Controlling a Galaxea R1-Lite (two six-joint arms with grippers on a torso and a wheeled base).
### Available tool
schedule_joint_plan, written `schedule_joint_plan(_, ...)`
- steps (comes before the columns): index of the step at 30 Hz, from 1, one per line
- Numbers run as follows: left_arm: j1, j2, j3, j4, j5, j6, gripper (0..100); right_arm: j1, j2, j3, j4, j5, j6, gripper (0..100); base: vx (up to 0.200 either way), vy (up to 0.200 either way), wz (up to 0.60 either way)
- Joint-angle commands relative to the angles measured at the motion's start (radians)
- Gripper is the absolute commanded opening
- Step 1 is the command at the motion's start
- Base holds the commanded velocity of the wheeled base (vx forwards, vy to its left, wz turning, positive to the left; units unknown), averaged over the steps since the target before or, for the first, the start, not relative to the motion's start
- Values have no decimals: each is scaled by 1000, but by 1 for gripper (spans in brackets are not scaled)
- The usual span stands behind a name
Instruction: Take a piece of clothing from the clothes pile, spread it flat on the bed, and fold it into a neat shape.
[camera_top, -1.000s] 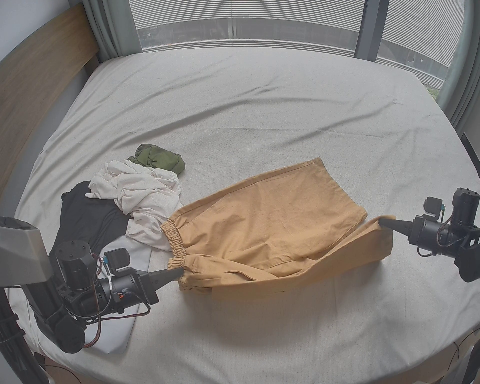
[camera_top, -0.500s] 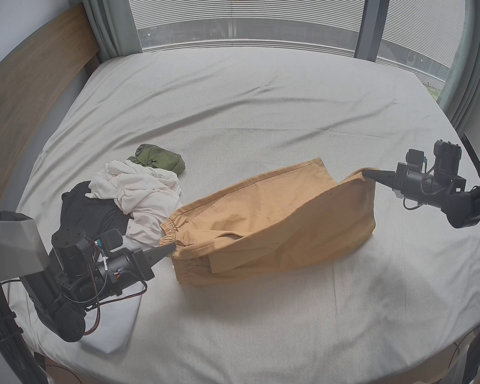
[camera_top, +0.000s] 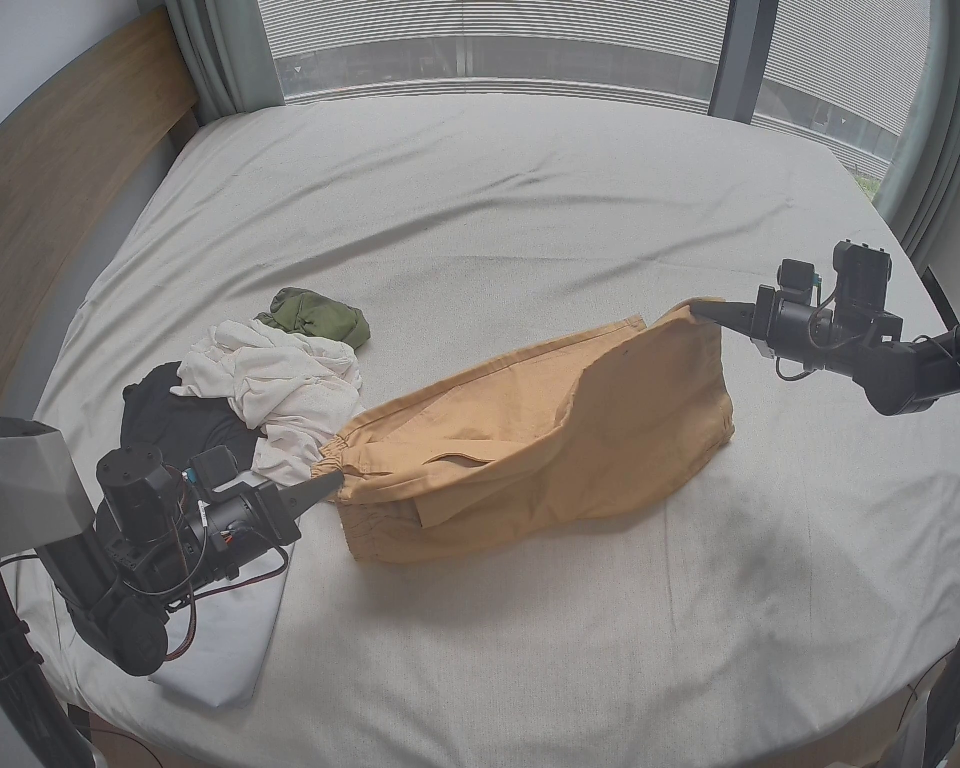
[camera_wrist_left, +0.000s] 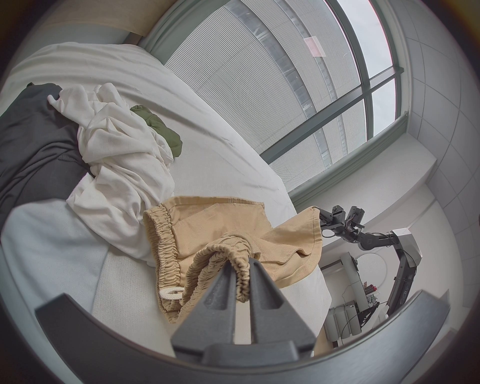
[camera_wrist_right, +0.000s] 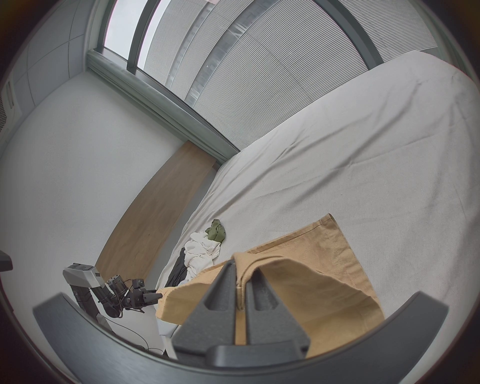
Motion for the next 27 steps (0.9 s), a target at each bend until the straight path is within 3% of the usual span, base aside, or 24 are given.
schedule_joint_plan(1,-2,7,-14,-1,1,-2,0,3,21,-6,1,0,-1,0,0,0,0)
schedule_joint_plan(27,24,52,-52,-1,9,-4,0,-2,107,-101,-2,-39,2,0,0,0,0)
